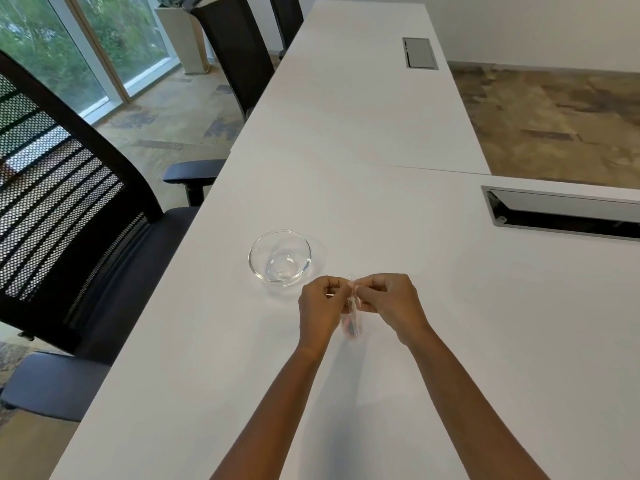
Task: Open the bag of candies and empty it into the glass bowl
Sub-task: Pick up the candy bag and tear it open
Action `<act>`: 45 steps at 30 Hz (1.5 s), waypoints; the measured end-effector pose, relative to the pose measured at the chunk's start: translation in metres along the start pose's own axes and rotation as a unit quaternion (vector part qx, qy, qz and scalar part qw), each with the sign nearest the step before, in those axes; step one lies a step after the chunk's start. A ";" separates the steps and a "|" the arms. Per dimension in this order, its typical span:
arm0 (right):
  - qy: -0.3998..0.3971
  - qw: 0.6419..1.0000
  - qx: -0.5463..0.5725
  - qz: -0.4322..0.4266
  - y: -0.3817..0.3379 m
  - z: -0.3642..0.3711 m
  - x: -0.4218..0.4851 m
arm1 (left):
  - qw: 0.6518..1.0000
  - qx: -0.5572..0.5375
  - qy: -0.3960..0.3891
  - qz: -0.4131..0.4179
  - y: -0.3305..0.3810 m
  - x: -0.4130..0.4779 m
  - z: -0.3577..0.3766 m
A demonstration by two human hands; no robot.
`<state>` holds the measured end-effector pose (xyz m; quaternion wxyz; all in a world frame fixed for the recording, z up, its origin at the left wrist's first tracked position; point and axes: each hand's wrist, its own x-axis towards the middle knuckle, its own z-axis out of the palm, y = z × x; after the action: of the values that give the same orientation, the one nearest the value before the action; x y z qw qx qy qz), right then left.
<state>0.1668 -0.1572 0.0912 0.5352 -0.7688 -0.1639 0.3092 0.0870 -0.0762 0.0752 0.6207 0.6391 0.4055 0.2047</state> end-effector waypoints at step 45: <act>-0.035 0.910 0.344 0.228 0.030 -0.035 0.000 | 0.955 0.236 0.013 0.181 0.033 -0.006 -0.002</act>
<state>0.1874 -0.1937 0.0720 0.6749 -0.5427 0.1140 0.4867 0.0903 -0.0765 0.1083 0.3997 0.8272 0.3281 0.2200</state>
